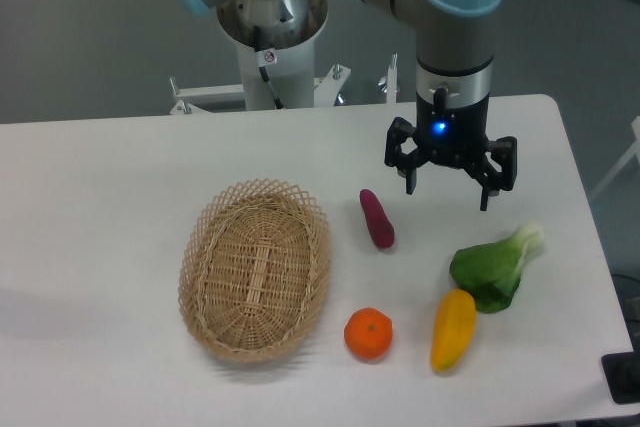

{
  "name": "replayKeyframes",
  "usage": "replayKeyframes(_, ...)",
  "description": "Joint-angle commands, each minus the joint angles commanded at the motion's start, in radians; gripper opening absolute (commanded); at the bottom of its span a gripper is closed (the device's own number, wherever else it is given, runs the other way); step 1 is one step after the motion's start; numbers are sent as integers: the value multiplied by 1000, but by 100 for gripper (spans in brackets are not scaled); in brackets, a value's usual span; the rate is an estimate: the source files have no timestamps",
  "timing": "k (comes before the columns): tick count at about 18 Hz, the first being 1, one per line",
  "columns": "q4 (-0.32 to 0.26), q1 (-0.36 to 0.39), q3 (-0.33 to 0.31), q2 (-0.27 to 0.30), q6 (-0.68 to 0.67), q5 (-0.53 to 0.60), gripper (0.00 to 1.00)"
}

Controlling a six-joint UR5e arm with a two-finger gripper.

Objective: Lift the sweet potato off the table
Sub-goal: 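Move the open gripper over the purple sweet potato and lower it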

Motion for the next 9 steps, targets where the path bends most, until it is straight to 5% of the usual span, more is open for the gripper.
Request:
replayKeyframes(5, -2, -2, -14, 3, -12, -6, 100)
replayKeyframes(9, 26, -8, -116, 28, -95, -2, 100)
